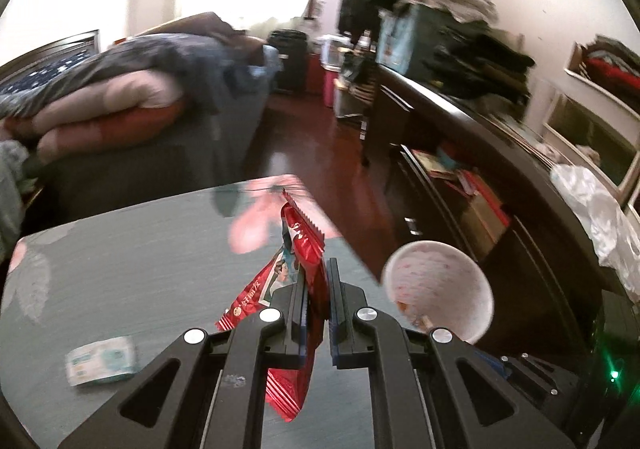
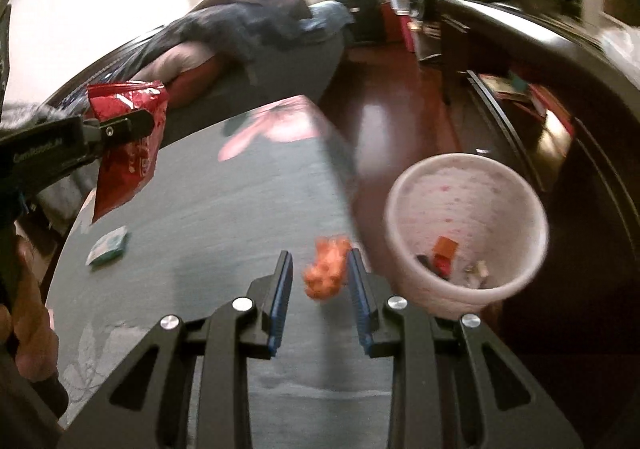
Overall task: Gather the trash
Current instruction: 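Carry the red wrapper and figurine to the wastebasket and open both tools, then grasp the wet-wipe pack with the left tool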
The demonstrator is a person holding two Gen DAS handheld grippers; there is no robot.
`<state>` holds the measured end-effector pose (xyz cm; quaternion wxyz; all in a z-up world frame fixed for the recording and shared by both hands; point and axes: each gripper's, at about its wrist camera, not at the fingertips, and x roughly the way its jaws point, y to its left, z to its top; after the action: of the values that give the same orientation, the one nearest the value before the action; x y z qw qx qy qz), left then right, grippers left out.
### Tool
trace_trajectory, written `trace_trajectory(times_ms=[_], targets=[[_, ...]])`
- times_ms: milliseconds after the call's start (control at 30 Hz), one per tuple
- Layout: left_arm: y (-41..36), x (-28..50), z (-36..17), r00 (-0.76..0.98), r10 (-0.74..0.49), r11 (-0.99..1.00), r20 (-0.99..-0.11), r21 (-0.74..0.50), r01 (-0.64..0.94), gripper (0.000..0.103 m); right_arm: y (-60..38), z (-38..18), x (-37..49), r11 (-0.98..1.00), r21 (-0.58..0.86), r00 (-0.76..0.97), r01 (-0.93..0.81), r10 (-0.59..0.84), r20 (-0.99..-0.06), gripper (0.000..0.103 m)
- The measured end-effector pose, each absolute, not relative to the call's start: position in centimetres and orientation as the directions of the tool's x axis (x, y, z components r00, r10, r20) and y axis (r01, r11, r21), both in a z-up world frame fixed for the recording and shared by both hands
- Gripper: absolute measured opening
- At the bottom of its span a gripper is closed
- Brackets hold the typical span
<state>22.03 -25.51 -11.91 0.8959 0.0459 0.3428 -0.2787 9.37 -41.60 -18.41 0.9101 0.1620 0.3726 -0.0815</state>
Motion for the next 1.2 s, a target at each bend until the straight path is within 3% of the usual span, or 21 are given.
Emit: trace_trajectory(times_ms=[600,933,967,1067,1100,1200], targets=[[-39.1,21.6,-13.6,0.458,-0.577,0.704,-0.676,-0.128,0.698,0.008,-54.4,-21.1,7.3,0.827,0.273,0.683,0.492,-0.172,-0.710,0.029],[-44.5,21.9,-18.4,0.256,-0.565,0.611,-0.785,-0.190,0.768,0.010,-55.4,-23.3,7.0,0.809,0.265,0.651,0.525,-0.181,-0.737,0.031],[-44.6,22.1,-18.7,0.244,-0.563,0.613,-0.789,-0.202,0.764,0.016,-55.5,-23.4,6.7,0.807,0.266,0.649,0.527,-0.180,-0.739,0.031],[-44.5,22.1,-18.4,0.249,-0.581,0.619,-0.775,-0.222,0.754,0.061,-55.7,-23.6,5.9,0.798,0.264,0.641,0.541,-0.189,-0.744,0.032],[-44.3,22.0,-18.1,0.264,-0.589,0.622,-0.764,-0.221,0.751,0.070,-55.7,-23.6,5.7,0.796,0.266,0.640,0.544,-0.190,-0.744,0.033],[-43.8,21.7,-16.7,0.306,-0.603,0.625,-0.737,-0.197,0.756,0.070,-55.5,-23.5,5.1,0.792,0.269,0.638,0.548,-0.187,-0.747,0.036]])
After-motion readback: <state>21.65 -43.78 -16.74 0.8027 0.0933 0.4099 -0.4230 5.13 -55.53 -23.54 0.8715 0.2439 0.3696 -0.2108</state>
